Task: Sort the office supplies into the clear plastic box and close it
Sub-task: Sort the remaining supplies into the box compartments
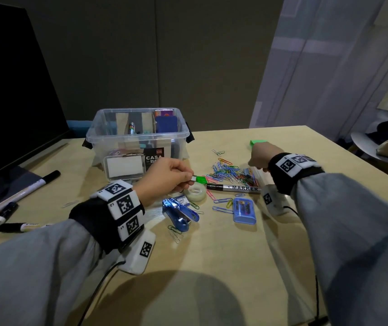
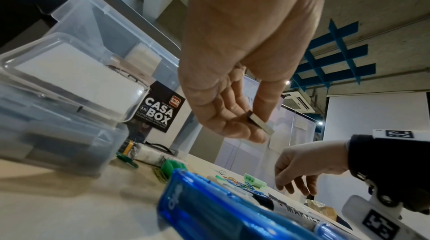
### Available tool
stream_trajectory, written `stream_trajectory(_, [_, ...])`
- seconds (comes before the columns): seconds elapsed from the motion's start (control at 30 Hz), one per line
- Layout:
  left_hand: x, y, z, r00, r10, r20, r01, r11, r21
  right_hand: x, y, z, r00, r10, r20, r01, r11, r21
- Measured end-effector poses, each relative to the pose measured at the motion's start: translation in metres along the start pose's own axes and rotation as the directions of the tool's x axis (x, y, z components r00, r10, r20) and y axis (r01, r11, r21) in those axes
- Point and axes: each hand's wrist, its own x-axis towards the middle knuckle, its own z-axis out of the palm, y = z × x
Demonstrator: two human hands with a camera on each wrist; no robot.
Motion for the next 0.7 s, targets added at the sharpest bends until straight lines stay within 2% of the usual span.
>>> stream_trajectory(0.2, [0.002,-0.005,-0.006,1.0,-0.011,-0.005,0.011,1.0,0.001,0.013,-0.014,0.016,0.989,0.035,0.145,-0.032,0.999,-0.025])
stream_trajectory(0.27, [0.002,-0.006,-0.007,1.0,-0.014,-0.006,0.014,1.0,-0.001,0.012,-0.019,0.017,0.988,0.045,0.15,-0.035,0.997,-0.071])
stream_trajectory(0.4, [0.003,-0.006,-0.007,1.0,-0.02,-0.007,0.019,1.0,-0.019,0.012,-0.023,0.017,0.997,-0.045,0.066,0.047,0.998,-0.041])
stream_trajectory(0.6, [0.004,-0.009,-0.01,0.999,-0.034,0.005,0.034,0.994,-0.106,0.012,-0.023,0.013,0.989,-0.135,-0.062,0.143,0.975,0.167])
stream_trajectory(0.7, [0.005,-0.01,-0.011,1.0,-0.021,-0.012,0.019,0.99,-0.137,0.007,-0.024,0.01,0.973,-0.223,-0.062,0.231,0.904,0.361])
